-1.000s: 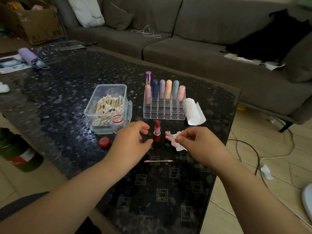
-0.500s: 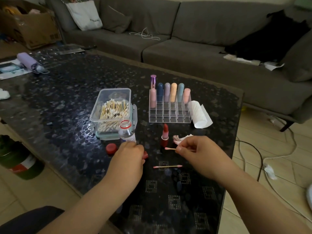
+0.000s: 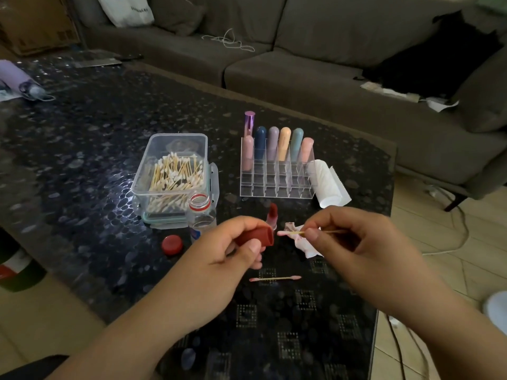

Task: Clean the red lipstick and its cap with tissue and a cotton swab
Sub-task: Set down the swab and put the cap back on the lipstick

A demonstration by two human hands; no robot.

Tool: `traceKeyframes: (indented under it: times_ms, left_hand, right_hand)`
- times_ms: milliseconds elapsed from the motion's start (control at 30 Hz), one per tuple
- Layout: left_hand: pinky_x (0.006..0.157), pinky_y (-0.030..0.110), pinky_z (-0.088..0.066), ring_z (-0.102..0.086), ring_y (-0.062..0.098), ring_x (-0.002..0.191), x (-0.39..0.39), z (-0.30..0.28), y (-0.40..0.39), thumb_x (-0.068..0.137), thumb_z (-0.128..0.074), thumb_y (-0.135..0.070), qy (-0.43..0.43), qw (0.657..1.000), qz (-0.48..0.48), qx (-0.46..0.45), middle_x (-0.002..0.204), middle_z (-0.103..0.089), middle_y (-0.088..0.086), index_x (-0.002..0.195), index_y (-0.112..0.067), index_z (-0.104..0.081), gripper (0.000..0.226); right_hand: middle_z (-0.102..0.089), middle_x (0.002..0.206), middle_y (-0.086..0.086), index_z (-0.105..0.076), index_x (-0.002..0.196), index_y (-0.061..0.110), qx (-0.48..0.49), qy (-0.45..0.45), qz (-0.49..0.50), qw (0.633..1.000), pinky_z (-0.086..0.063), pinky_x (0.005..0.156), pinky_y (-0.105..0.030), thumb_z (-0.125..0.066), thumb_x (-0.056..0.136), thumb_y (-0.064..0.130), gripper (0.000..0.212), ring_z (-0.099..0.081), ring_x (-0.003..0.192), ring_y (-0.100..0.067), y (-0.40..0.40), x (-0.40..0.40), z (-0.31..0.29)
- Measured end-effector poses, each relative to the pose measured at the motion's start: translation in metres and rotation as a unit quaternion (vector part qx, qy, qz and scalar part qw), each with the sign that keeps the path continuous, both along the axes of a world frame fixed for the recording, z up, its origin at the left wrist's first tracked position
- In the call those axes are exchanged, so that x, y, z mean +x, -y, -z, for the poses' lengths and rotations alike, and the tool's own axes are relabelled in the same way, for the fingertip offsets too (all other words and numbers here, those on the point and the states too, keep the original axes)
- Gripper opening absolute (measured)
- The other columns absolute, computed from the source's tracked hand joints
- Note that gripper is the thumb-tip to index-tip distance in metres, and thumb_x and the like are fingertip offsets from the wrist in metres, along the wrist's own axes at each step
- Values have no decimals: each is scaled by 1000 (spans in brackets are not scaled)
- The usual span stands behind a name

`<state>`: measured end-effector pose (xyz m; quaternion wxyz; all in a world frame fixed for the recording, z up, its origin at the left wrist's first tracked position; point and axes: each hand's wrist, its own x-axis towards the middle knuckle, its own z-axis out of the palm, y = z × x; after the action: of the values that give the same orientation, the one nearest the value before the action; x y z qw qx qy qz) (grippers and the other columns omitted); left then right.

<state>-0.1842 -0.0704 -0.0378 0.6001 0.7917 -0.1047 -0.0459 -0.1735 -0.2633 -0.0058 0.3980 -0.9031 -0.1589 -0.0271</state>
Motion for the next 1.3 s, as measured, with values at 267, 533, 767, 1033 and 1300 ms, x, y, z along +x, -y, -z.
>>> traceKeyframes:
  times_ms: [267,533,767,1033,1300]
  left_hand:
    - [72,8,-46,-64,-3,77,-5,-2,-3,86,-48,-32,0,1000,25,3,78,-66,-22,98,-38,-59,18]
    - [86,33,-50,-66,4,77,-4,1,-5,80,-44,-37,-1,1000,27,-14,70,-65,-18,98,-41,-61,26]
    - [84,28,-51,-66,4,78,-4,1,-3,80,-44,-37,5,999,48,-13,74,-65,-23,100,-44,-59,26]
    - [84,28,-50,-66,1,77,-6,2,-1,81,-42,-37,3,999,53,-7,72,-63,-25,99,-46,-58,25]
    - [86,33,-51,-66,4,78,-6,6,1,81,-43,-35,-3,999,52,-16,73,-64,-22,99,-42,-60,26]
  right_hand:
    - [-61,75,8,-66,75,30,-24,84,-26,996,-37,54,-6,-67,81,24,8,-52,62,-4,-6,-1,1]
    - [-63,67,6,-70,79,22,-54,114,-78,989,-40,55,-9,-64,78,21,6,-55,64,-8,-7,-5,1]
    - [-61,58,7,-67,75,28,-62,107,-33,992,-37,49,-9,-61,79,32,8,-56,62,-8,-6,-5,1]
    - [-58,55,7,-66,77,30,-74,118,-44,989,-37,47,-10,-59,81,32,8,-54,58,-9,-4,-5,-1]
    - [-47,49,10,-64,72,28,-71,108,-71,989,-29,43,-5,-61,80,28,9,-44,45,-1,-5,-8,-2]
